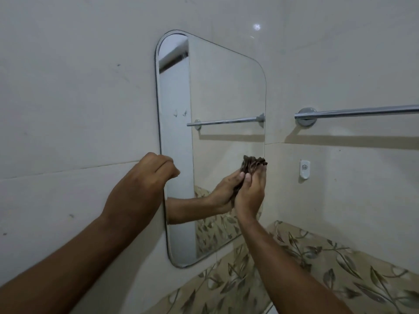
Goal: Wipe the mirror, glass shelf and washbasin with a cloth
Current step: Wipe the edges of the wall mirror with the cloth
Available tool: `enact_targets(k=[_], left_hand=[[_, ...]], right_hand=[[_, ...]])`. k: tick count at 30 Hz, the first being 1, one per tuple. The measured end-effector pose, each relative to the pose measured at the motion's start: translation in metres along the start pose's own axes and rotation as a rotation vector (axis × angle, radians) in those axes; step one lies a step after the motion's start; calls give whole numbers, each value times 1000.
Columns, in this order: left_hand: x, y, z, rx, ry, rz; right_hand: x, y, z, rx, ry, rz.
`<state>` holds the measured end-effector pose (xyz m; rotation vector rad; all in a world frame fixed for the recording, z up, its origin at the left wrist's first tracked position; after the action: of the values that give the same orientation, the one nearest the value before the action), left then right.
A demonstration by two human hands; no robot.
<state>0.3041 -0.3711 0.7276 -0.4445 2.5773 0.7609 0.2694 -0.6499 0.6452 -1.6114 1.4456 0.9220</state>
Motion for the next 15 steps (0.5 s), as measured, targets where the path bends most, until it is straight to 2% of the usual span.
enact_targets(k=[4,9,15], left_hand=[[2,4,-2,9,12,3],[9,13,-9,40,-3,3],[2,35,-12,168,154,-54]], right_hand=[[-51,-8,58,-77,232,-25],[-107,-12,137,-276,519,-40],[-113,-17,165,-304,674,-36]])
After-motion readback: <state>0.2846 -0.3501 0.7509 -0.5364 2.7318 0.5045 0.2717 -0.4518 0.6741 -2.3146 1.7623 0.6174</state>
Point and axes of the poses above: each hand's wrist, its own z-axis away from the middle knuckle, its own y-axis out of the back of the hand, x = y × z, the point moved 2 cm from there along -z, towards the middle knuckle, and after that the axes turned 12 degrees about -y, right-handed, at the moved point
